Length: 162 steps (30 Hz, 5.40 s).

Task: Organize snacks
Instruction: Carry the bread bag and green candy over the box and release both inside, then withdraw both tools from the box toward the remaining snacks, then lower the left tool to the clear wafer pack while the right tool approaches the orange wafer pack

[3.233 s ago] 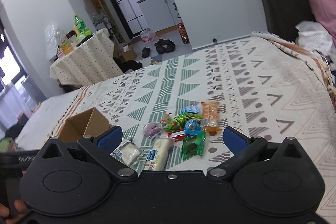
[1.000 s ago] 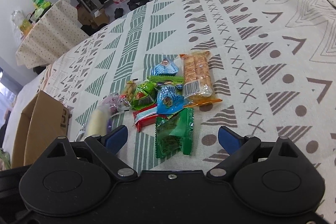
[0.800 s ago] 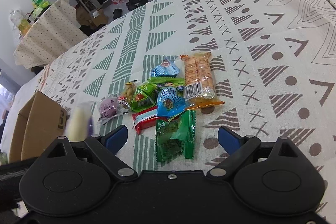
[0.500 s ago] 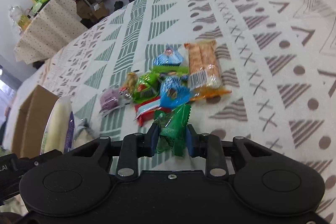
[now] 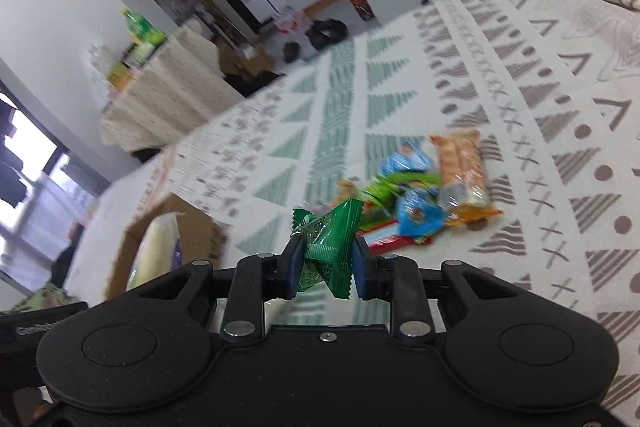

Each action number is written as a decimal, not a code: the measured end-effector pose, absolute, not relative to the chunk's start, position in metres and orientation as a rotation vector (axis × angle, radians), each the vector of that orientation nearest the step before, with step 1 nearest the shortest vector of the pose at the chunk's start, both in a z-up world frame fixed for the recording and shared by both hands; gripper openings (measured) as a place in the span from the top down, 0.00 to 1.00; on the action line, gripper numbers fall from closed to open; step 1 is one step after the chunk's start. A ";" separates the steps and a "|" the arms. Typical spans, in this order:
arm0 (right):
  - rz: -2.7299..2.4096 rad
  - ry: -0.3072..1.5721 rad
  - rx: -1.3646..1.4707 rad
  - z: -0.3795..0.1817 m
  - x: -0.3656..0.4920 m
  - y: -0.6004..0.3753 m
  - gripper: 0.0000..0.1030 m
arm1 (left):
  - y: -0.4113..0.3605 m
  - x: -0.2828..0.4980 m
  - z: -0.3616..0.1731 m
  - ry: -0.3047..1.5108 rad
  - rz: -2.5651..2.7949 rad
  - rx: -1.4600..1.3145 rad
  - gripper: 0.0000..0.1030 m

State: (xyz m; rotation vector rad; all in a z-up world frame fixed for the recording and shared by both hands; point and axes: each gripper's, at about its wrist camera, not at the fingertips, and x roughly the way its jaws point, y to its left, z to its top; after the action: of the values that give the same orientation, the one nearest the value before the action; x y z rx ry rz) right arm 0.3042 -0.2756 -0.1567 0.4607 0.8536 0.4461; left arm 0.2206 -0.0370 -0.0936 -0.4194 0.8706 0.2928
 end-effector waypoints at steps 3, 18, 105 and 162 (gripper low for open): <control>0.486 0.822 0.478 -0.149 0.301 -0.272 0.75 | -0.031 0.216 -0.083 0.847 0.306 -0.416 0.69; 0.626 0.722 0.475 -0.121 0.283 -0.235 0.75 | 0.020 0.190 -0.062 0.786 0.403 -0.463 0.69; 0.528 0.675 0.303 -0.082 0.254 -0.215 0.00 | 0.008 0.180 -0.052 0.887 0.335 -0.322 0.00; 0.208 0.891 0.267 -0.165 0.340 -0.292 0.27 | -0.048 0.295 -0.204 1.031 0.445 -0.479 0.12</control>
State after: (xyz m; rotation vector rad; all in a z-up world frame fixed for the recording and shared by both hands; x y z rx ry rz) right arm 0.3399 -0.2919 -0.1649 0.2667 0.8909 0.2083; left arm 0.2947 -0.0476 -0.2044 -0.4785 1.0311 0.4448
